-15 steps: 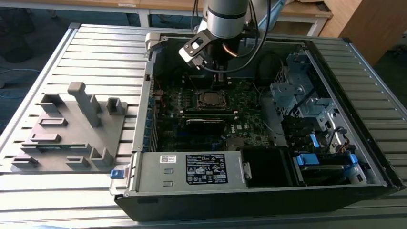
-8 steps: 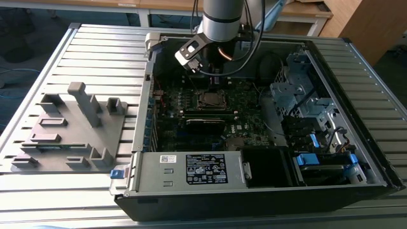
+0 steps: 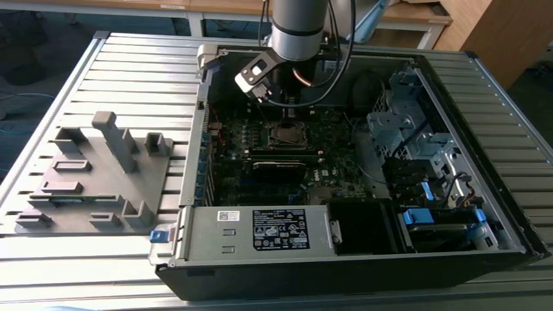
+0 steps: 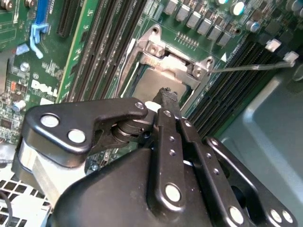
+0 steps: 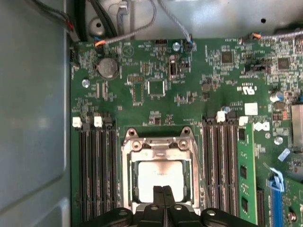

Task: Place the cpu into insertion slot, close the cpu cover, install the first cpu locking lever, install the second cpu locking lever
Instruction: 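Close the cpu cover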

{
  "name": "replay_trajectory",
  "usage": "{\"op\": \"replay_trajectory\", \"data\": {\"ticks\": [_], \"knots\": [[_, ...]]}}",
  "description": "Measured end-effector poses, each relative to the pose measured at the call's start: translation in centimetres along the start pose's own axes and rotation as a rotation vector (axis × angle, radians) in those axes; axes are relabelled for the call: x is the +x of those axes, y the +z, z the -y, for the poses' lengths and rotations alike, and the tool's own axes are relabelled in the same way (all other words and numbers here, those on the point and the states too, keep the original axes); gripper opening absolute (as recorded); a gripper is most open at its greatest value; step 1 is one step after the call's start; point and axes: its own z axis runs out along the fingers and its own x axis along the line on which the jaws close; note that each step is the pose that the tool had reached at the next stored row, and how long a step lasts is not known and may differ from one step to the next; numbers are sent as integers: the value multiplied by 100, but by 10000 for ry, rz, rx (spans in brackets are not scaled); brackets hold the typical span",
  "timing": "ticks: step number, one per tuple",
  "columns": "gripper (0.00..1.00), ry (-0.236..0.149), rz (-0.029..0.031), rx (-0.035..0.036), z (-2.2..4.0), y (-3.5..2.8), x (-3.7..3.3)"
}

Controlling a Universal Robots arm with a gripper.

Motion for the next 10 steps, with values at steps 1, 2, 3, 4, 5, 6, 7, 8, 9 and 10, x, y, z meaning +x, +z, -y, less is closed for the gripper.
{"op": "replay_trajectory", "data": {"ticks": [1, 2, 3, 4, 5, 6, 7, 8, 9, 10], "knots": [[11, 1, -1, 0, 11, 4, 0], [11, 1, -1, 0, 16, 6, 0], [11, -1, 0, 1, 17, 7, 0], [11, -2, 1, 1, 17, 7, 0], [11, -2, 1, 1, 17, 7, -1], [11, -1, 0, 1, 17, 8, -1], [11, 0, 0, 0, 17, 8, -1], [11, 0, 0, 0, 17, 8, -1], [11, 0, -1, 0, 17, 9, 0], [11, 0, 0, 0, 17, 9, -1]]}}
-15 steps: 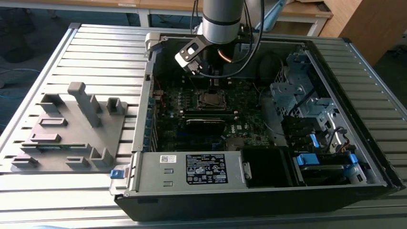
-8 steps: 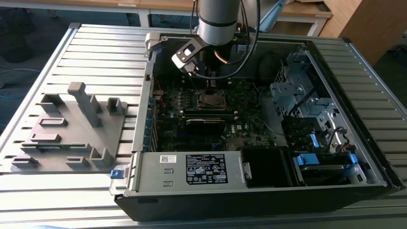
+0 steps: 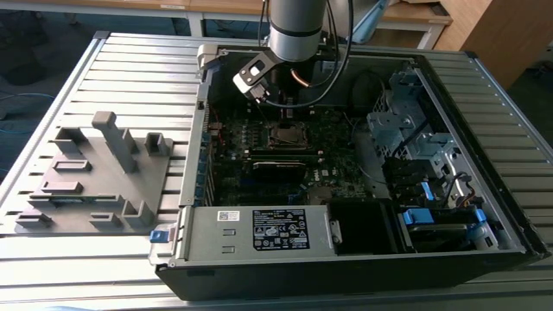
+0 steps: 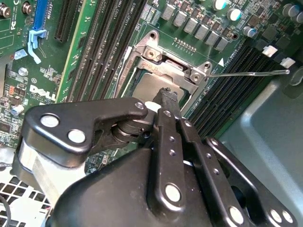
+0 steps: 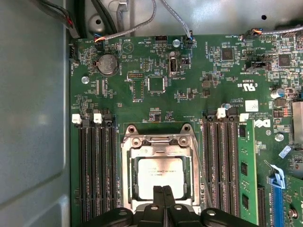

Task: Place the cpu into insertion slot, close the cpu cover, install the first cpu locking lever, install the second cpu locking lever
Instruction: 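Close the cpu cover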

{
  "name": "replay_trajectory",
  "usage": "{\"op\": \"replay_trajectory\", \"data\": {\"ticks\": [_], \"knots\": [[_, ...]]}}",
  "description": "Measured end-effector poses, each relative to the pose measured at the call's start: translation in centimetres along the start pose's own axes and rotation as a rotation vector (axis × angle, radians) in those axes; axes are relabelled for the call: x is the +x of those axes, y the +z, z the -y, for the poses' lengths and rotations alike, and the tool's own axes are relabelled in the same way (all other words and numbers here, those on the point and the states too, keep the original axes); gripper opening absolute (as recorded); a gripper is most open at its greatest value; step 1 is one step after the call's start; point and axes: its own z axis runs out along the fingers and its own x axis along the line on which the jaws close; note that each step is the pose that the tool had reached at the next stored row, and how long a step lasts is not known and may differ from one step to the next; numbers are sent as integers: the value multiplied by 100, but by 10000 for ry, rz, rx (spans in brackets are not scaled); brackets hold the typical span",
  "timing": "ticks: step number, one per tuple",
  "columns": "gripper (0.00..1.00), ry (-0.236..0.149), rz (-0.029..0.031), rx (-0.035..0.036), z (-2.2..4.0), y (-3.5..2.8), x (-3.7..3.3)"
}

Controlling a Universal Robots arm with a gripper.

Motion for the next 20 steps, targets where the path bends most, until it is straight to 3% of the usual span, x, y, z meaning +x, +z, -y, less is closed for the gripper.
{"op": "replay_trajectory", "data": {"ticks": [7, 16, 20], "knots": [[11, 0, -1, 0, -37, 3, 1], [11, -13, -1, 0, -41, 3, 2], [11, -378, -9, 7, -41, 4, 2]]}}
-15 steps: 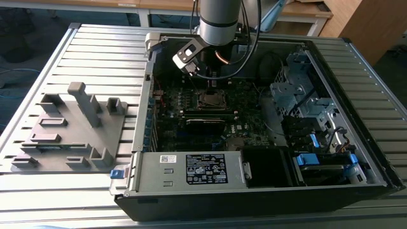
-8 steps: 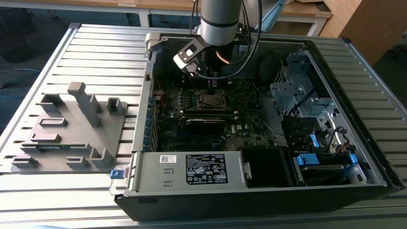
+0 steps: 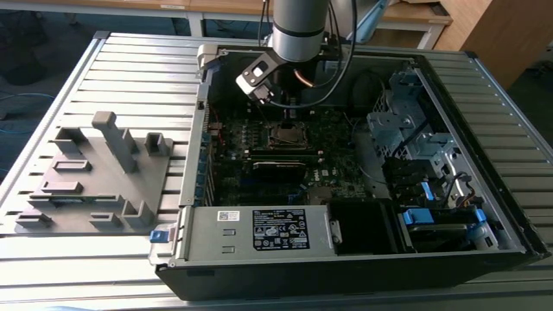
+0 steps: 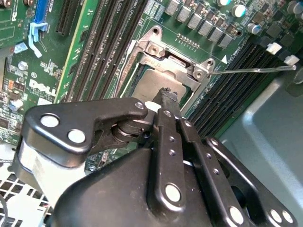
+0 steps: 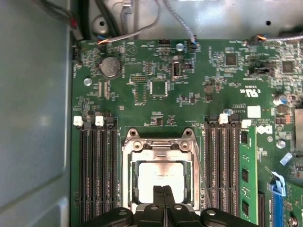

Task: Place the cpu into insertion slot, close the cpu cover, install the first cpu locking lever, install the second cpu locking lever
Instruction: 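Close the cpu cover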

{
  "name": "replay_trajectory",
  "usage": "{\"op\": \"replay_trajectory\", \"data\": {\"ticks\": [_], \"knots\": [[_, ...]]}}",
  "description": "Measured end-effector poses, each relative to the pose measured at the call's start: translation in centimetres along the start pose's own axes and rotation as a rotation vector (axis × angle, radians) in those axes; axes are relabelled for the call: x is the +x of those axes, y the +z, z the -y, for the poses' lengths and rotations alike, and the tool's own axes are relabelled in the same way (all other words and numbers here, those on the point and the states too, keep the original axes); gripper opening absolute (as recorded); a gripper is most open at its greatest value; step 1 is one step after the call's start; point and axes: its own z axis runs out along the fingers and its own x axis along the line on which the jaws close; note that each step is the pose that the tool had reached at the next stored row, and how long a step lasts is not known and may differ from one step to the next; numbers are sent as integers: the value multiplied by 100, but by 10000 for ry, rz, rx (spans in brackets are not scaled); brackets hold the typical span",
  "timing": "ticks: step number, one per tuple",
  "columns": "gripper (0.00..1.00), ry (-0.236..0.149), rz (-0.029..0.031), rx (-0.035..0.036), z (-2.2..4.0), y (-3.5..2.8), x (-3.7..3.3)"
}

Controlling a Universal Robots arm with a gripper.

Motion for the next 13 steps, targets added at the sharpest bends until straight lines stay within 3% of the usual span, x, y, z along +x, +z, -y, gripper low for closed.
{"op": "replay_trajectory", "data": {"ticks": [10, 13], "knots": [[11, -1762, -43, 32, 1, 7, -1], [11, -1826, -46, 32, 0, 7, -1]]}}
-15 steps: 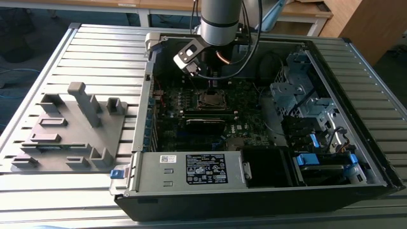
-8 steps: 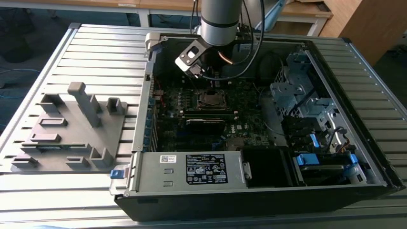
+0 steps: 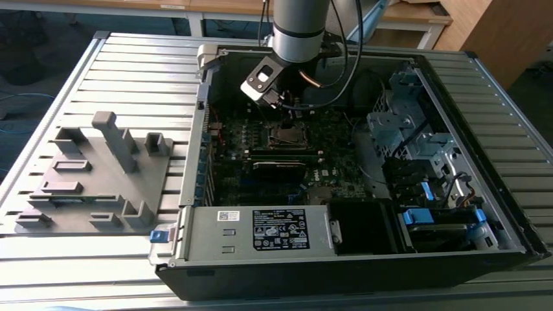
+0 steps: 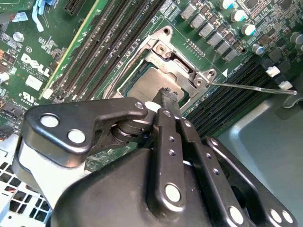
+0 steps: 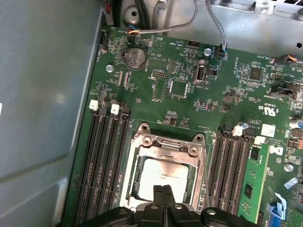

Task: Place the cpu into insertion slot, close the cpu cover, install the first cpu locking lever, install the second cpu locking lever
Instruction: 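Close the cpu cover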

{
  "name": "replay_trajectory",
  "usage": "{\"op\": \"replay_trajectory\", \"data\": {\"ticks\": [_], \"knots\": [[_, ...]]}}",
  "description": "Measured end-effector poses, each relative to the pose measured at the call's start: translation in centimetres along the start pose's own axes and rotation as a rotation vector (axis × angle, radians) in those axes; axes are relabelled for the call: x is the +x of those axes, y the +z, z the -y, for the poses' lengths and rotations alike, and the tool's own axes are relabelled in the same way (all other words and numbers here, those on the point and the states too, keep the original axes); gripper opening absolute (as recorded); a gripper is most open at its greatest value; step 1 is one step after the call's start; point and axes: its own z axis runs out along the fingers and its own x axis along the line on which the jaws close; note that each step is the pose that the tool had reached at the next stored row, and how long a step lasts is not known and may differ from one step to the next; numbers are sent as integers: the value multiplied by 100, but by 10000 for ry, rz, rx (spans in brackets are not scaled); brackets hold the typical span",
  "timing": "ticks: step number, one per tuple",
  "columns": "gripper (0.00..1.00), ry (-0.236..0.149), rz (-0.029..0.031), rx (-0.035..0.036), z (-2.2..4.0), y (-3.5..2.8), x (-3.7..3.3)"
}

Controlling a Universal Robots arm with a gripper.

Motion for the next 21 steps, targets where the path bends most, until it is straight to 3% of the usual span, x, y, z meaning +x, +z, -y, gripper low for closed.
{"op": "replay_trajectory", "data": {"ticks": [5, 7, 21], "knots": [[11, -20, 0, 0, 0, 0, 0], [11, -204, -5, 4, 0, 0, 0], [11, -2708, -67, 49, 0, 3, 0]]}}
